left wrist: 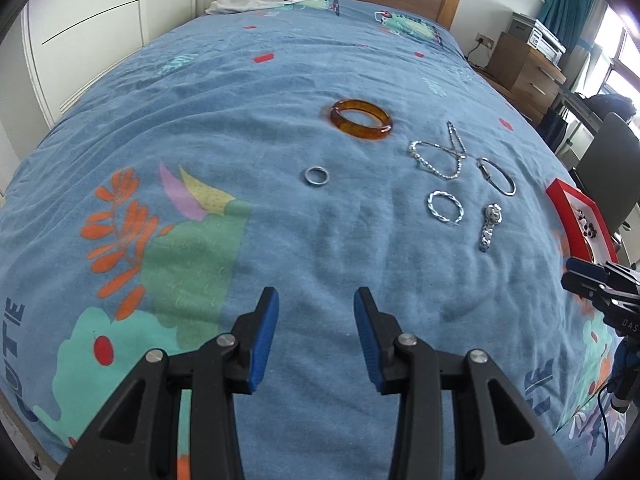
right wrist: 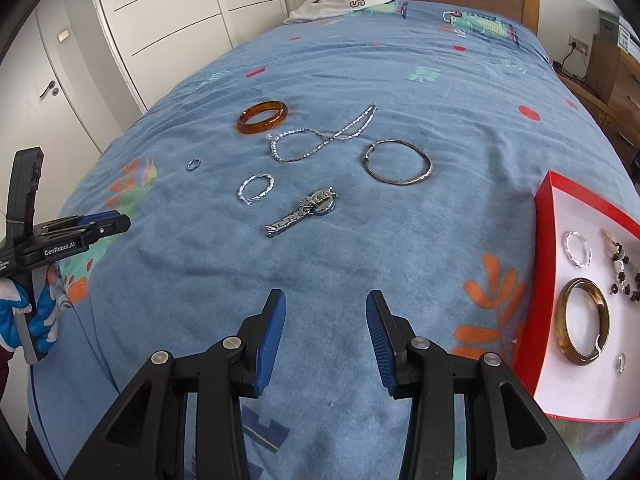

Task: Organize jewelry
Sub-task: 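Move both tools back over the remaining jewelry, then grasp the silver bangle with the right tool while the left tool grasps the twisted silver hoop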

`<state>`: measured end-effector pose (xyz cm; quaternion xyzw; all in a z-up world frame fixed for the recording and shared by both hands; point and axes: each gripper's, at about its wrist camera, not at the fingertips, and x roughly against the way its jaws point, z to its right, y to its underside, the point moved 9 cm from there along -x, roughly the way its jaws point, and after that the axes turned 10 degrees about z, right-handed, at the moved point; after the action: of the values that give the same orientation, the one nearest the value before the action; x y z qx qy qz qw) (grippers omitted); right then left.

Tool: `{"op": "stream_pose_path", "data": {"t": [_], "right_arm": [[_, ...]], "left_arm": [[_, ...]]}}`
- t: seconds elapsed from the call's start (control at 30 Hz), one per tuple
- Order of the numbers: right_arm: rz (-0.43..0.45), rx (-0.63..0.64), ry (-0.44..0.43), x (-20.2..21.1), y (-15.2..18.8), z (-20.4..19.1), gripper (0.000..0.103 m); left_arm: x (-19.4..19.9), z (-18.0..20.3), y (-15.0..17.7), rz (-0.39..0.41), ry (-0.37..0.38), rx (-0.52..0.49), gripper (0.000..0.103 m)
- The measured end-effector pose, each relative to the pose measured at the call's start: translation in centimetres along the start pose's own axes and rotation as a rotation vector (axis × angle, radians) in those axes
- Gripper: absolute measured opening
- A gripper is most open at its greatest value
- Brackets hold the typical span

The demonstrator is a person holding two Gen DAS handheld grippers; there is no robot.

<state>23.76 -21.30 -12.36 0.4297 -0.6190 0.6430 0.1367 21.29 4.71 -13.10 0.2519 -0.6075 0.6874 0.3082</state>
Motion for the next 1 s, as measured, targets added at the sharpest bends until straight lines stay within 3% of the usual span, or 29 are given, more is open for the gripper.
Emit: {"op": "stream_pose_path", "data": {"t": [0.63,0.93,1.0], "right_arm": [[0.021,-0.037,0.027,-2.5,-2.2,4.2,0.042],[0.051,-0.014,0.028,-4.3,-5.5,5.3,0.06],[0.055,-0.016,0.026,-5.0,-6.4,5.6,0.069]], "left_arm": [[-4.8,8.0,-1.6,-0.033,0.147,-0.044,0.037],[-7.2,11.0,-3.3,-0.041,0.199,-0.069,0.042],[-7.7,11.6,-3.5,-0.044,0.202,-0.079,0.042]]}}
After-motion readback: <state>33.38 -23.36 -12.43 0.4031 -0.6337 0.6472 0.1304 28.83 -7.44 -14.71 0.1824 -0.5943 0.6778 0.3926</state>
